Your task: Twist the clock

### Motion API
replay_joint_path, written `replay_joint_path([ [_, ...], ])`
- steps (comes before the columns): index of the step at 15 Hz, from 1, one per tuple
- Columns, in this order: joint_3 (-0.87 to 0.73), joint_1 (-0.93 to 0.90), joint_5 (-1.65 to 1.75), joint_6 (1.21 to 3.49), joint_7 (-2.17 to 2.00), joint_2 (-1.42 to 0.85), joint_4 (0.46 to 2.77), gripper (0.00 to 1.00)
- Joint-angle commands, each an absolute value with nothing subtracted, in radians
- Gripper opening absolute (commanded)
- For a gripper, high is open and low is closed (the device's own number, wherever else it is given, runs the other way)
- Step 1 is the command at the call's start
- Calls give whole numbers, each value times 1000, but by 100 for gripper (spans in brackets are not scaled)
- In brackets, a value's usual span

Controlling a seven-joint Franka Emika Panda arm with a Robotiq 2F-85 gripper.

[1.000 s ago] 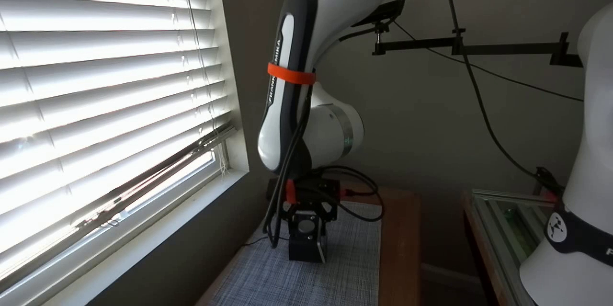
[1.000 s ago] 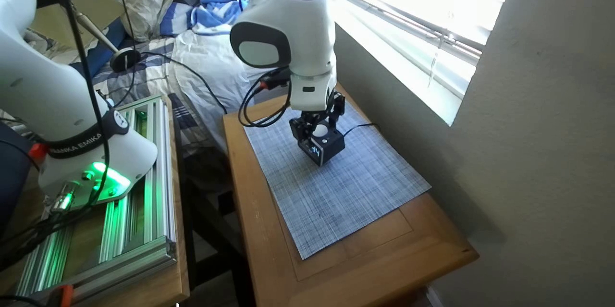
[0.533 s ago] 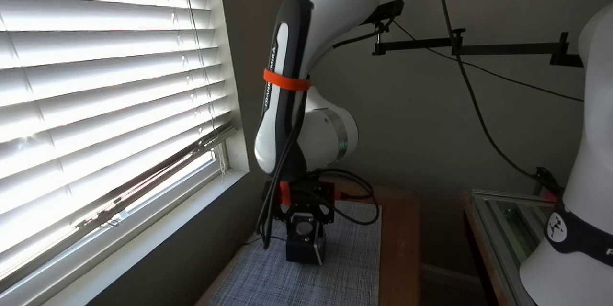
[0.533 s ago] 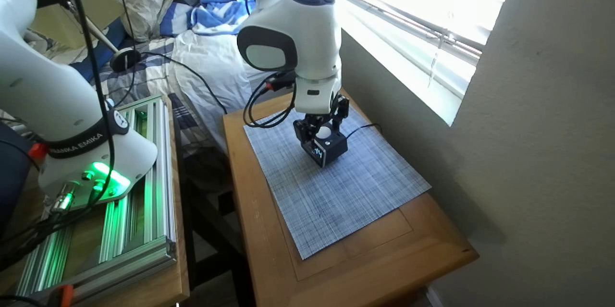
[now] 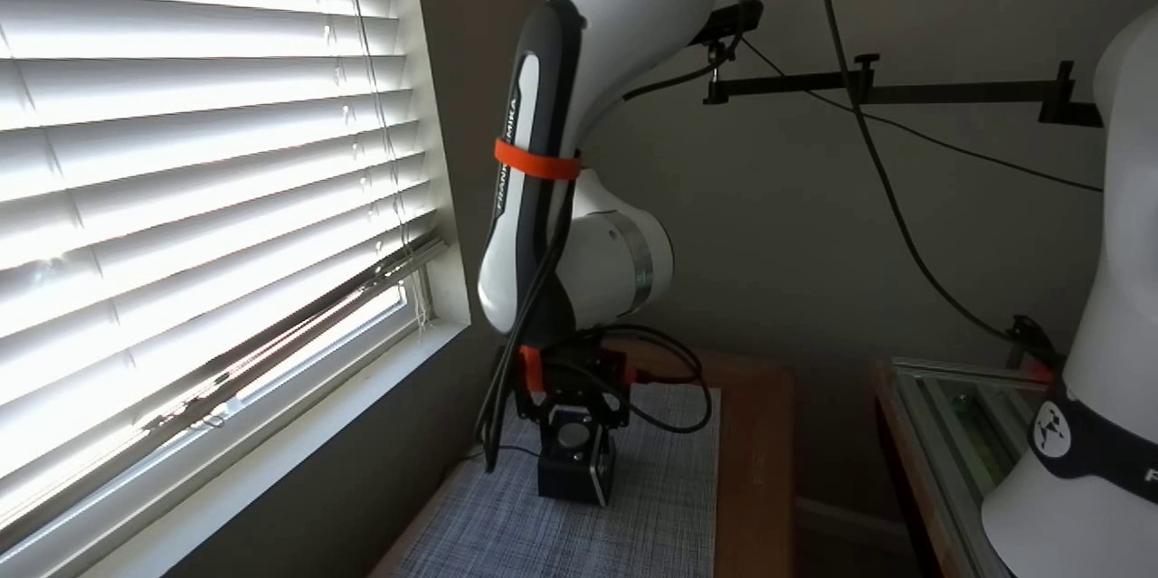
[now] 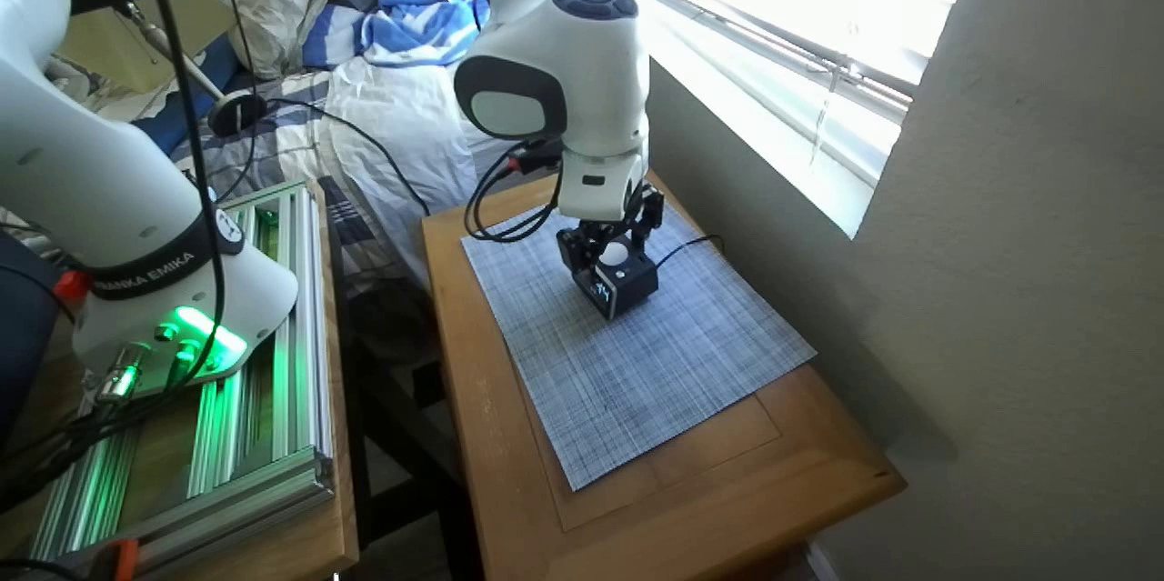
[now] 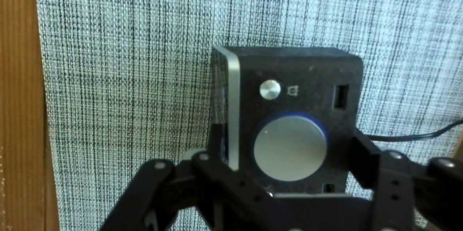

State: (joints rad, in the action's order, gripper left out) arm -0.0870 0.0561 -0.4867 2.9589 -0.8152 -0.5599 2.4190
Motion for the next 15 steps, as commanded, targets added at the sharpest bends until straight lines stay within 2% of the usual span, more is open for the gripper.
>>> replay_joint_path([
  [1, -66, 78, -527, 2957, -839, -565, 2405, 55],
  [9, -64, 76, -541, 2966, -866, -565, 2409, 55],
  [10, -64, 75, -539, 2966, -867, -565, 2410, 64],
  [11, -54, 84, -542, 2966, -861, -562, 2410, 94],
  [15, -69, 66, -535, 2972, -877, -550, 2423, 100],
])
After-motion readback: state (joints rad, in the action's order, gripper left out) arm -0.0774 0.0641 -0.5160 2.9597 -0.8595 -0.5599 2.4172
